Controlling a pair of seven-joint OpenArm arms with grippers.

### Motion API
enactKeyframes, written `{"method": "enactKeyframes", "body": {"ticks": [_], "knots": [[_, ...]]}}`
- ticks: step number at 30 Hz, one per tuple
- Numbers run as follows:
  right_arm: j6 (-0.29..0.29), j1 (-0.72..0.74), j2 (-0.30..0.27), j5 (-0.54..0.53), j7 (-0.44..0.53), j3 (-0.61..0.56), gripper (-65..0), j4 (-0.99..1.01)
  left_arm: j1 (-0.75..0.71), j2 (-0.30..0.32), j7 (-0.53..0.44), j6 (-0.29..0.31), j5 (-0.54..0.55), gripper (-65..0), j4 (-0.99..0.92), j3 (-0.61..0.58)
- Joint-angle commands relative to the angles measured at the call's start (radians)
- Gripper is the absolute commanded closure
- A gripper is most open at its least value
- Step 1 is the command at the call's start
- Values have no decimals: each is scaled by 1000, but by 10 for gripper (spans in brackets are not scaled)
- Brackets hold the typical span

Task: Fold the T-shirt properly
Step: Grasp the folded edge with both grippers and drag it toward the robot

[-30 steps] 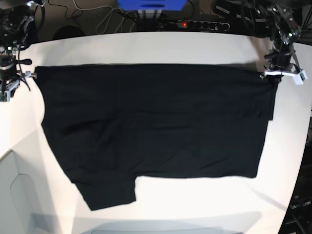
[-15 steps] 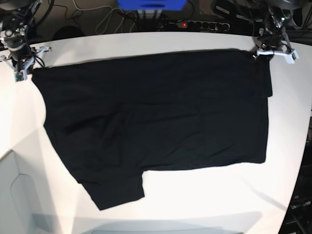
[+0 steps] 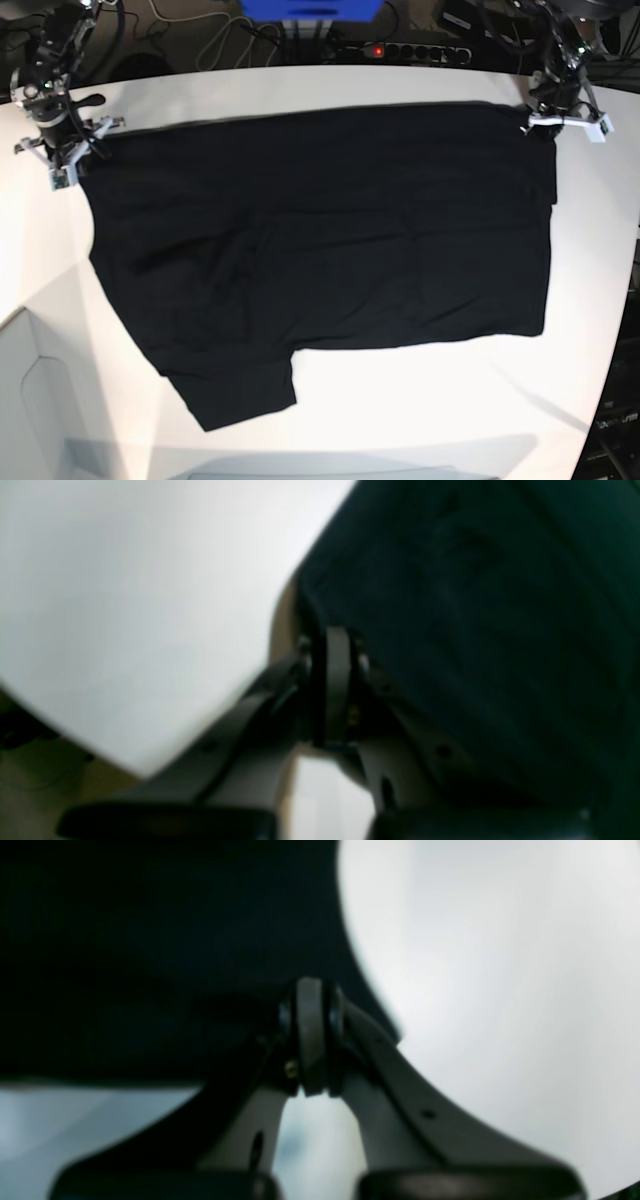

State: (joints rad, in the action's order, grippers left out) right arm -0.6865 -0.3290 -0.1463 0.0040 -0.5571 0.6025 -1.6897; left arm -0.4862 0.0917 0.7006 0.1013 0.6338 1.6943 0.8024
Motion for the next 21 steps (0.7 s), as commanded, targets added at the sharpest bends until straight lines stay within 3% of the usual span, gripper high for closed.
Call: {"method": "enactKeyframes", "body": {"ticks": [1,11,15,21], "knots": [[-12,24,-16,-5,18,9,0,4,-9,13,-14,4,5,0,16,7],[-12,-22,-63,-5,42,21,0,165,-7,43,-19,4,11,0,16,7],[-12,-117,-39,-5,122,21,0,138,-7,61,-19,4,13,0,19,7],[-12,-189,-16,-5,130,23,0,102,-16,62,-12,4,13,0,28,7]]}}
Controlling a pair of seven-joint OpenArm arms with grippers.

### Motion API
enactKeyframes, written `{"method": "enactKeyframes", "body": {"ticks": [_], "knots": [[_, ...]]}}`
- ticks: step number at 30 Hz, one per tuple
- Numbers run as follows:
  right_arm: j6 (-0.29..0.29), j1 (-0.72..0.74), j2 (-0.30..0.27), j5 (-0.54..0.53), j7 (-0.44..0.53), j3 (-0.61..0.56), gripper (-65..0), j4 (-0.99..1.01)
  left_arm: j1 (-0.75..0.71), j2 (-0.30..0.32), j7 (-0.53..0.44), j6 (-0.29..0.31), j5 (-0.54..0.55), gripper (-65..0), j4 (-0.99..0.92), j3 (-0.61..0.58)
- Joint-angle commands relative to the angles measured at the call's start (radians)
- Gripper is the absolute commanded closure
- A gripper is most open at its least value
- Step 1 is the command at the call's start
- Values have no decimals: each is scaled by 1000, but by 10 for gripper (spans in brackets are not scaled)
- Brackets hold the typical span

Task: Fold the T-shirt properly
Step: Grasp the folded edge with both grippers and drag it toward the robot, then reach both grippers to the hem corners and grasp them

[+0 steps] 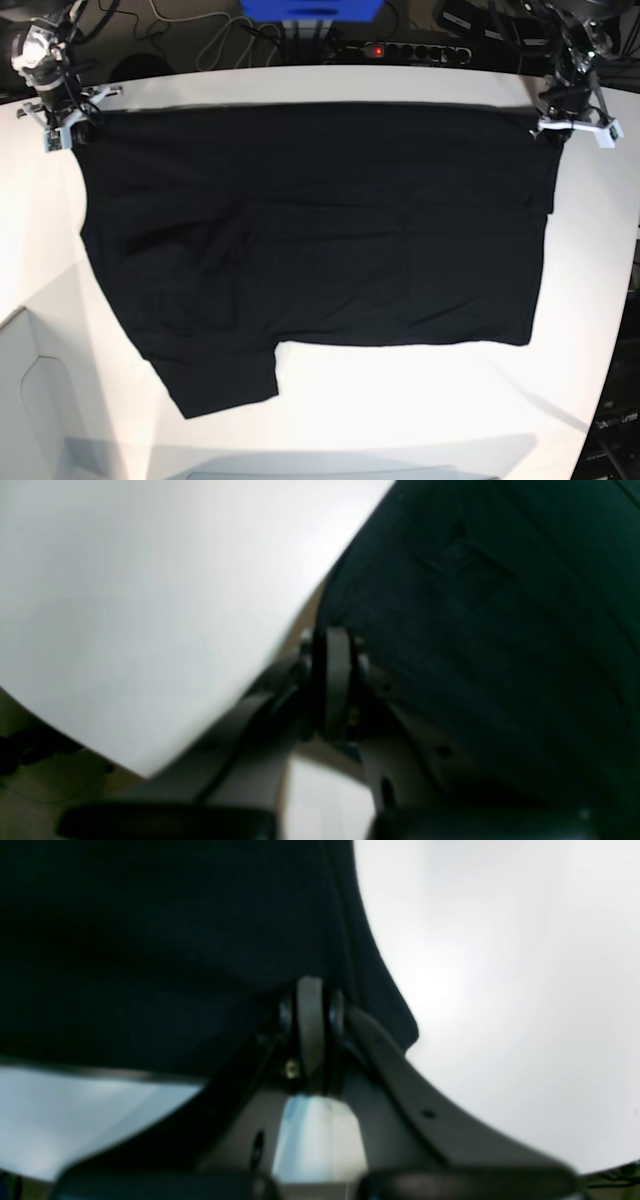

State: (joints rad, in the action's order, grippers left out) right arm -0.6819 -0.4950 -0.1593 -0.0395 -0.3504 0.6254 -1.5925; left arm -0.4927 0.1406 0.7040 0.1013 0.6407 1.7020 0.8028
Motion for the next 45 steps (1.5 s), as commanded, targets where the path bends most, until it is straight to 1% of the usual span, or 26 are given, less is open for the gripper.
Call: {"method": "enactKeyframes", "body": {"ticks": [1,7,12,15,24,29,31,33,34,35,36,37,38,42,45], "knots": [[-16,-37,-3,39,-77,0,0,-10,-16,14,-16,4,5,0,20,7],[-16,-98,16,39,-77,1,0,-113,-79,14,-17,4,6,0,22,7],[-16,-107,17,39,-78,3,0,-130,-126,14,-24,4,6,0,22,7],[-16,-112,17,39,-78,23,0,-128,-131,14,-22,4,6,0,22,8],[-16,-106,17,37,-77,23,0,-134,-131,14,-14,4,3,-5,14,8],[-16,-104,17,37,-82,23,0,-202,-133,15,-14,4,6,-7,23,8],[-16,-104,17,37,-85,23,0,-236,-136,15,-14,4,6,-33,23,19],[-16,-104,17,37,-86,23,0,-268,-142,3,-14,4,8,-112,42,62],[-16,-103,17,37,-86,23,0,-280,-142,-5,-13,4,8,-172,56,77],[-16,-103,17,37,-86,23,-15,-291,-143,-19,-13,4,8,-234,71,89],[-16,-103,17,37,-86,23,-39,-297,-143,-23,-13,4,8,-278,89,99],[-16,-100,17,37,-86,23,-69,-303,-143,-26,-13,4,8,-314,108,111],[-16,-87,17,37,-86,23,-107,-308,-143,-29,-13,4,8,-334,128,125],[-16,-29,19,34,-86,23,-252,-308,-123,-31,-14,4,8,-345,178,149],[-16,49,19,34,-86,23,-302,-308,-77,-26,-14,2,3,-347,191,149]]}}
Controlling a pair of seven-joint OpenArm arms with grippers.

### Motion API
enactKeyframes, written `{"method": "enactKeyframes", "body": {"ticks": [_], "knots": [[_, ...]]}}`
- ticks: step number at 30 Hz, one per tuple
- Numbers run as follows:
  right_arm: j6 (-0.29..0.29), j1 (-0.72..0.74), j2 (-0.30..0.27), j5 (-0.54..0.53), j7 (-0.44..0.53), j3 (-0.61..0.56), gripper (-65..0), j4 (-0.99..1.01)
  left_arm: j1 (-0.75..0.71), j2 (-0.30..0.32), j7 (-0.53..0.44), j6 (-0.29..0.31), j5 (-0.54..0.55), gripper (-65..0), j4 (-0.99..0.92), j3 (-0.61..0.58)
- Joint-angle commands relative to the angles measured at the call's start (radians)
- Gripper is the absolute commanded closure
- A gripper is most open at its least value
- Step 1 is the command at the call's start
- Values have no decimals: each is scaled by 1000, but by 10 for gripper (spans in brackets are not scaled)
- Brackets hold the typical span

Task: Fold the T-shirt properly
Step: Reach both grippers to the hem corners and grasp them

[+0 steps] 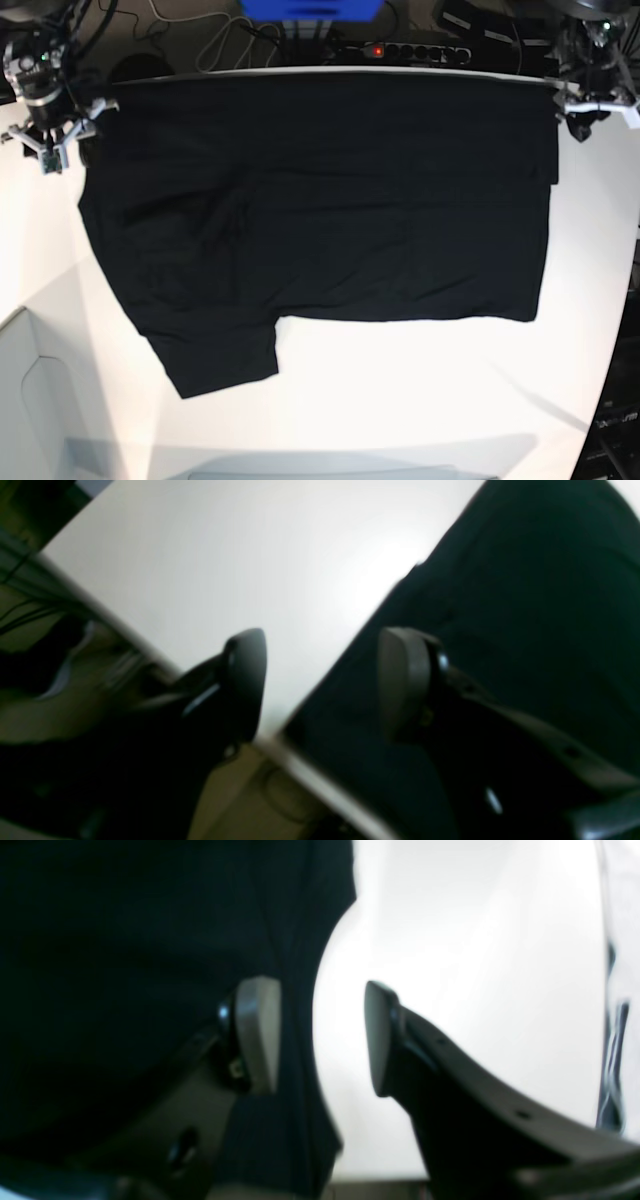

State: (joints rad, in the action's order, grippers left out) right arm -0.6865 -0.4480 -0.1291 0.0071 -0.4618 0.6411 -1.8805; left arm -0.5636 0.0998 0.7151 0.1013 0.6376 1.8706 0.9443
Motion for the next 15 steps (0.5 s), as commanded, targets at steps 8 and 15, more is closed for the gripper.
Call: {"method": "enactKeyframes", "body": {"ticks": [8,15], "knots": [[-12,377,-19,-8,-134,-59,-315,42,196,19,-24,-4,-20,-347,11,-1],[26,702,-53,15,-219,-166,-331,373,431,36,-25,4,-258,-348,-41,-117]]}}
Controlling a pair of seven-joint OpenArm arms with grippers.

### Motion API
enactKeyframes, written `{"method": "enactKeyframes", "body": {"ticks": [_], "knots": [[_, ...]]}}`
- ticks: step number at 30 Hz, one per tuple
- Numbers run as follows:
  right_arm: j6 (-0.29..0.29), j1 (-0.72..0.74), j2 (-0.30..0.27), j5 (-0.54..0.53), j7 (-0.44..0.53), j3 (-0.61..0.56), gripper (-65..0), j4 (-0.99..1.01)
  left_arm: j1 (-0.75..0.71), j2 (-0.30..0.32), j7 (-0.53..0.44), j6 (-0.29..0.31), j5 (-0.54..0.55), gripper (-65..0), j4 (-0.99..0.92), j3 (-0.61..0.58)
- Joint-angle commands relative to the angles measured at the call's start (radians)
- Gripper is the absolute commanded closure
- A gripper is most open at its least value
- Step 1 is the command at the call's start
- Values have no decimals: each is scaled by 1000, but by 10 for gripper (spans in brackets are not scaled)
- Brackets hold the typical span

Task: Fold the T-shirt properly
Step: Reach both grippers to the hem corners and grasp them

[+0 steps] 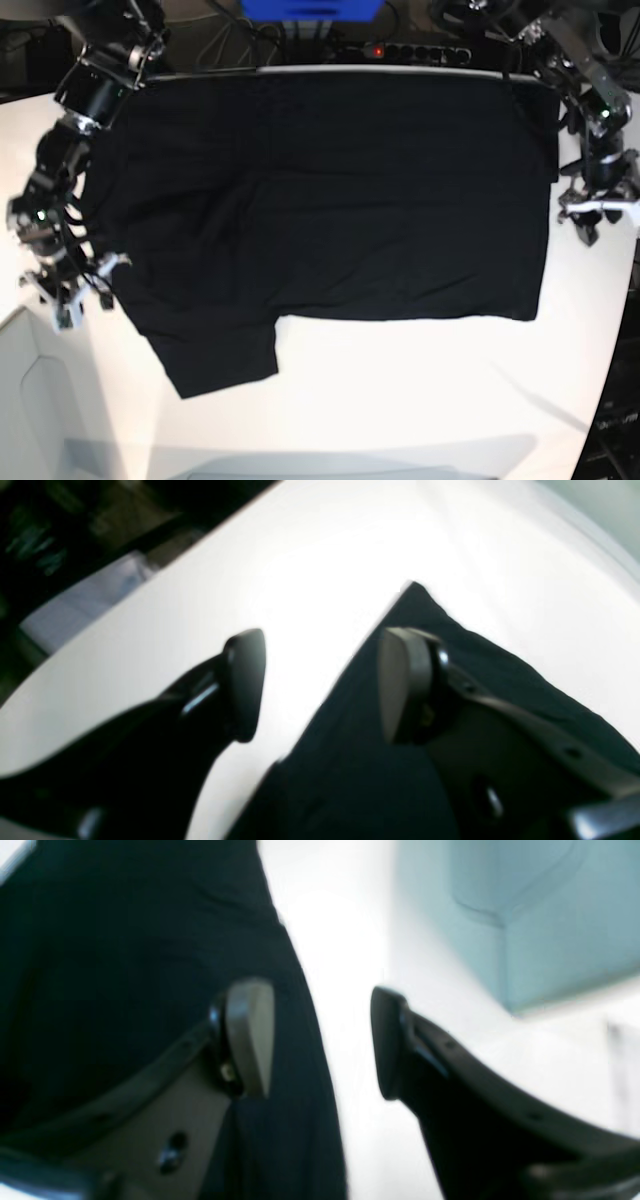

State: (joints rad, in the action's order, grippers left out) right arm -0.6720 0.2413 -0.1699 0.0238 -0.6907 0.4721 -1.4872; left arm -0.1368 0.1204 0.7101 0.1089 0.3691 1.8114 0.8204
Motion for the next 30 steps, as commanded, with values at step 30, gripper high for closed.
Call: {"method": "enactKeyframes", "body": {"ticks": [30], "knots": [[189,281,-44,190,506,-66,-316,801,579,232,-312,-5,-83,-399,-997,-408]]}}
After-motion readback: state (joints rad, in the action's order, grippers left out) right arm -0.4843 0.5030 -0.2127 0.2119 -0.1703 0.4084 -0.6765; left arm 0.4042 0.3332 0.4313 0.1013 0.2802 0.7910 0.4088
